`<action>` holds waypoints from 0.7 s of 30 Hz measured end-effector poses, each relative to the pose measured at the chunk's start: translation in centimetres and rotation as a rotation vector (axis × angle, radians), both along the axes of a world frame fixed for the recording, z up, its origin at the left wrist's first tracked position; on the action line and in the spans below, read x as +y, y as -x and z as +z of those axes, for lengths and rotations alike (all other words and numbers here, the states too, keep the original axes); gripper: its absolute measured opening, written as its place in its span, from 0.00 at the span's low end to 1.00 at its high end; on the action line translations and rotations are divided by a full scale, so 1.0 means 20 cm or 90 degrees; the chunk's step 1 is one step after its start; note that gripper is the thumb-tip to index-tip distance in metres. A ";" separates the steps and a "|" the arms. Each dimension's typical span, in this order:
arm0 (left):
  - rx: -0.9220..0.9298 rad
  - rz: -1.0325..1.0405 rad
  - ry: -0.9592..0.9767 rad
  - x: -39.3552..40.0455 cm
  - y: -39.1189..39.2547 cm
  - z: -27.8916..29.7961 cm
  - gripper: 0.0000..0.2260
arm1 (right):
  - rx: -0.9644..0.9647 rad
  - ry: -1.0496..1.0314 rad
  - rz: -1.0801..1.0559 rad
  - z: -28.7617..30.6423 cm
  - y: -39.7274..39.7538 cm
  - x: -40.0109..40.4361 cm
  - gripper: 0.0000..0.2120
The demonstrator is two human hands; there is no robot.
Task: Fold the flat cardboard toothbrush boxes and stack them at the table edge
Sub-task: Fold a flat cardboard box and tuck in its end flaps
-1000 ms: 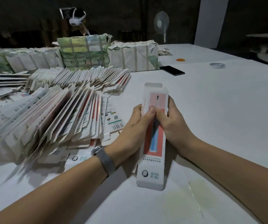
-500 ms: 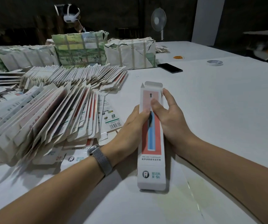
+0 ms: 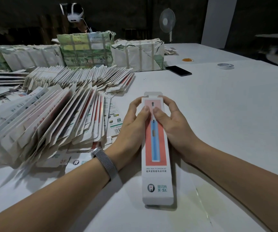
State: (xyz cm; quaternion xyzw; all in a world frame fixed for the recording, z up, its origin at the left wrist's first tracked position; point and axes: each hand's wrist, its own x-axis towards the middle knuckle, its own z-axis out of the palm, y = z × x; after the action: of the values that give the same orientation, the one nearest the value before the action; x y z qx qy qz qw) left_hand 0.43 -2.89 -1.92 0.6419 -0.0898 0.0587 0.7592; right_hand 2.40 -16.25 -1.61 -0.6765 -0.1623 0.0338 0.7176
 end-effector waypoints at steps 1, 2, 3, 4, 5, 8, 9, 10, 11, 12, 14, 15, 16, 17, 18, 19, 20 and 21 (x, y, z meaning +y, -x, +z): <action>0.000 0.002 0.004 0.00 0.00 0.00 0.10 | 0.002 0.001 0.007 0.00 0.00 0.00 0.14; -0.001 0.001 0.008 0.00 0.00 0.00 0.09 | 0.005 0.002 0.014 0.00 0.00 -0.01 0.12; -0.002 0.001 0.009 0.00 0.00 -0.01 0.07 | 0.008 0.005 0.020 0.00 0.00 -0.02 0.11; -0.001 -0.001 0.005 0.00 0.00 -0.01 0.07 | 0.011 0.007 0.025 0.00 0.00 -0.02 0.10; 0.002 -0.001 -0.002 0.00 0.00 -0.01 0.09 | 0.014 0.008 0.028 0.00 0.00 -0.02 0.10; 0.006 -0.001 -0.014 -0.01 0.00 -0.01 0.11 | 0.016 0.011 0.019 -0.01 -0.01 -0.02 0.10; 0.005 -0.001 -0.015 -0.01 -0.01 -0.01 0.12 | 0.015 0.015 0.014 -0.01 -0.01 -0.02 0.09; 0.008 -0.002 -0.018 -0.01 0.00 -0.01 0.12 | 0.015 0.014 0.011 -0.01 -0.02 -0.01 0.09; 0.011 -0.004 -0.024 -0.01 0.00 -0.01 0.13 | 0.014 0.008 0.007 -0.01 -0.02 -0.01 0.09; 0.017 -0.006 -0.031 -0.02 0.00 -0.01 0.12 | 0.009 -0.001 0.000 -0.01 -0.02 -0.01 0.10; 0.023 -0.012 -0.050 -0.01 0.00 -0.01 0.08 | -0.003 -0.021 -0.021 -0.02 -0.03 0.00 0.17; 0.025 -0.015 -0.059 -0.01 0.00 0.00 0.06 | -0.004 -0.040 -0.027 -0.02 -0.03 -0.01 0.22; 0.026 -0.019 -0.065 -0.01 0.00 0.00 0.06 | -0.001 -0.065 -0.030 -0.01 -0.04 -0.01 0.27; 0.029 -0.025 -0.069 -0.01 0.01 0.01 0.07 | 0.001 -0.085 -0.033 -0.02 -0.05 -0.01 0.30; 0.032 -0.032 -0.070 -0.01 0.01 0.01 0.08 | 0.001 -0.092 -0.037 -0.01 -0.05 -0.02 0.31; 0.035 -0.037 -0.071 -0.02 0.01 0.01 0.08 | 0.000 -0.089 -0.041 -0.01 -0.06 -0.03 0.30; 0.038 -0.038 -0.073 -0.02 0.01 0.01 0.08 | -0.001 -0.086 -0.043 -0.01 -0.06 -0.03 0.29; 0.039 -0.033 -0.073 -0.02 0.01 0.00 0.08 | -0.003 -0.086 -0.044 -0.01 -0.06 -0.03 0.26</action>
State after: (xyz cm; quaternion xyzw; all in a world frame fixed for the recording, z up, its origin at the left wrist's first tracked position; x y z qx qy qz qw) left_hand 0.17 -3.24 -1.83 0.6835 -0.0866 0.0141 0.7247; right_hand 3.65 -16.91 -1.84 -0.6318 -0.1420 -0.0036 0.7620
